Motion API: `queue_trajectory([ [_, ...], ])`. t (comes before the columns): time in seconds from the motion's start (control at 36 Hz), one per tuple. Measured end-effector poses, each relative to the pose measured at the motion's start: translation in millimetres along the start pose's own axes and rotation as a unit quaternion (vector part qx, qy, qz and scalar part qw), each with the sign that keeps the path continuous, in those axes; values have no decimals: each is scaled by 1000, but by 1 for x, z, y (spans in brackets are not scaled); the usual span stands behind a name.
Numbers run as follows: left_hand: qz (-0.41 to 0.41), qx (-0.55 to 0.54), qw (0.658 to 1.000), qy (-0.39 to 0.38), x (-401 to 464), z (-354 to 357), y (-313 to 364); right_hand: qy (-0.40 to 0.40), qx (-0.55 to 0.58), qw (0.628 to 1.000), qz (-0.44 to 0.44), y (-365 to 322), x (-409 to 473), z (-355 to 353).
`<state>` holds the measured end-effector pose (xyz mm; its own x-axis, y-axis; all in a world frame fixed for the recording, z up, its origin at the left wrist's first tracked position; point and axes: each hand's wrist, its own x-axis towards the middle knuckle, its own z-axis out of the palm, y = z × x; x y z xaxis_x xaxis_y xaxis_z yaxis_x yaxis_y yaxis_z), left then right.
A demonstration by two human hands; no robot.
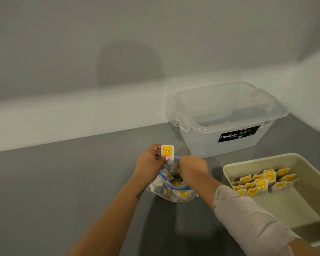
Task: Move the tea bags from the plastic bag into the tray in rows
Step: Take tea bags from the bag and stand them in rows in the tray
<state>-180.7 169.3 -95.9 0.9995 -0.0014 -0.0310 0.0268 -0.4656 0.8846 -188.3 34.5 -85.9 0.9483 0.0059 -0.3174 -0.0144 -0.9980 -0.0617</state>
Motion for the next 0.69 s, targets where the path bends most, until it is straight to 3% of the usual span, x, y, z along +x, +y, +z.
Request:
queue_trajectory([
  [0.19, 12, -10, 1000, 8, 1, -1, 3, 48, 113, 992, -5, 8, 0, -3],
  [0.33, 6, 18, 1000, 24, 2, -2, 7, 37, 217, 975, -29, 19, -2, -16],
  [0.69, 1, 1, 1000, 16, 1, 4, 17, 77, 341, 934, -69, 51, -17, -58],
])
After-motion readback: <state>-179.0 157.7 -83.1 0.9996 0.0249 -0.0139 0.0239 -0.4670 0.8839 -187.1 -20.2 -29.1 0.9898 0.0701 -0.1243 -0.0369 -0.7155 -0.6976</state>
